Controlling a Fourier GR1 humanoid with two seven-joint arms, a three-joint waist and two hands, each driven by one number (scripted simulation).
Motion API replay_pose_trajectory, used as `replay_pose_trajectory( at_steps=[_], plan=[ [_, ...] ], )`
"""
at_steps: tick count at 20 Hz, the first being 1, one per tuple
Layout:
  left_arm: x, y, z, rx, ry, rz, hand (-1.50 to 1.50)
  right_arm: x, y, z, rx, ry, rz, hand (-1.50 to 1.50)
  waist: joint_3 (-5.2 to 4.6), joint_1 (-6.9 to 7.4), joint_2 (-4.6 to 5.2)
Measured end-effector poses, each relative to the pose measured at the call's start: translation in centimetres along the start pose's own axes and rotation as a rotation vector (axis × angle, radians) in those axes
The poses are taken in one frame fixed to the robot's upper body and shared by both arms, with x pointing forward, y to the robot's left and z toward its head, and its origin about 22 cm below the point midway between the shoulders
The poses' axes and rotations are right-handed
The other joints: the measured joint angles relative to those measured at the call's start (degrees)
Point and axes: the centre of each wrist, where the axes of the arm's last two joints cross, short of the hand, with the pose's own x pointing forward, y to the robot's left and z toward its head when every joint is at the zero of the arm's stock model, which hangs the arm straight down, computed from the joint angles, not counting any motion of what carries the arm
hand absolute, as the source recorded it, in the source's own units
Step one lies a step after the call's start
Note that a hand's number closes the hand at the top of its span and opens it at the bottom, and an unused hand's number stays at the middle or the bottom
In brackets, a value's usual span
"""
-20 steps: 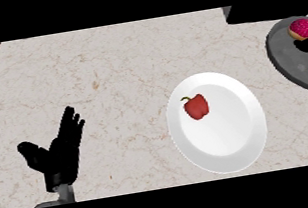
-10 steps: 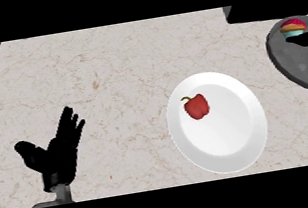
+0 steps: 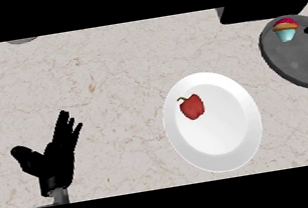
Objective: Pick the cupcake from the plate and place it in the pan
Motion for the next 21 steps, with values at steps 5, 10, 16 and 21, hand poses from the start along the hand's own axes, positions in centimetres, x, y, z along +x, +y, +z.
replay_pose_trajectory(
  at_steps=[5,10,16,21],
  plan=[
    [-0.3,0.2,0.2,0.008,0.0,-0.001,0.0,-2.1,-3.9,1.6,0.064,-0.02,-0.164,-1.5,-0.05,-0.73,-0.34],
    [-0.3,0.9,0.2,0.023,0.008,0.001,0.0,-3.9,-6.6,3.3,0.166,-0.057,-0.253,-1.5,-0.15,-1.27,-0.75],
    [-0.2,0.9,0.4,0.041,0.015,0.003,0.0,-5.0,-8.8,4.7,0.199,-0.041,-0.242,-1.5,-0.31,-1.96,-1.17],
    [-0.1,1.4,0.6,0.042,0.023,-0.003,0.0,-5.8,-10.0,5.9,0.182,-0.021,-0.23,-1.5,-0.43,-2.29,-1.3]
  ],
)
